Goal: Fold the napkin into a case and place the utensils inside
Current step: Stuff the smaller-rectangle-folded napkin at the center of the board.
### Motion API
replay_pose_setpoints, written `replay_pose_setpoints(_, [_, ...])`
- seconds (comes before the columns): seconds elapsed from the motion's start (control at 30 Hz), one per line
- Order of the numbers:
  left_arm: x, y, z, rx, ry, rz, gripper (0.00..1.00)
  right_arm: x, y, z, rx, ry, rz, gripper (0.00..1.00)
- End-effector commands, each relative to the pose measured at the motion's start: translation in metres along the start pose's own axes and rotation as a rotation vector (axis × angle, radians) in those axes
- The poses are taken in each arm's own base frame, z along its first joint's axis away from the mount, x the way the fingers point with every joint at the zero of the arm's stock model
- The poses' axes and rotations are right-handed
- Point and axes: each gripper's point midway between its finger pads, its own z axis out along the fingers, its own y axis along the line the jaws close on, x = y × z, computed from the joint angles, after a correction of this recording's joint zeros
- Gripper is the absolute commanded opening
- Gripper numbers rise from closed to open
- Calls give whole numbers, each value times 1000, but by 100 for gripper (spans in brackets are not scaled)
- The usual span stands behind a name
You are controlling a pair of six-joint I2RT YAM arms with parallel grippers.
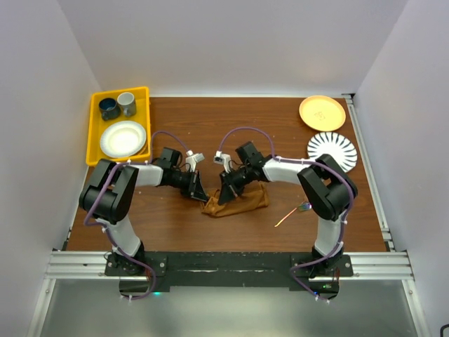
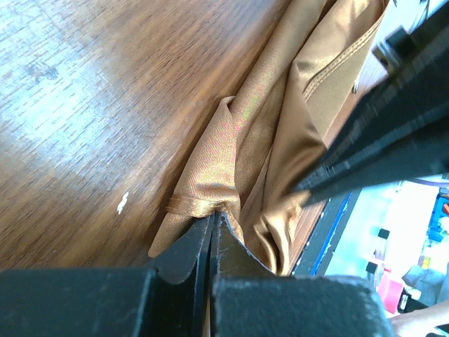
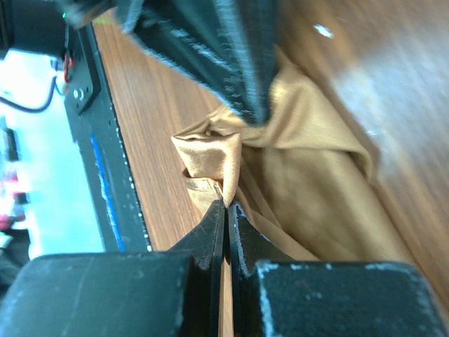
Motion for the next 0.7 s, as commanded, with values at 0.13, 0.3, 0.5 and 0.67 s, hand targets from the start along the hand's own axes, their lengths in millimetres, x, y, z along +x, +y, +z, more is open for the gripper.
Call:
replay_pose_setpoints(0.13, [6,40,-5,-188,3,28,0,14,-16,1,71,145,267,0])
replay_pose_setpoints(0.3, [4,42,-8,-192,-9,36,0,18,-25,1,132,161,293,0])
replay_pose_setpoints(0.5, [-21,18,-22,-153,-98,161,8,19,-29,5,148,180,284,0])
replay_pose_setpoints(0.67, [-52,-9,-49,-202,-225,321,17,20,-30,12,160,190,261,0])
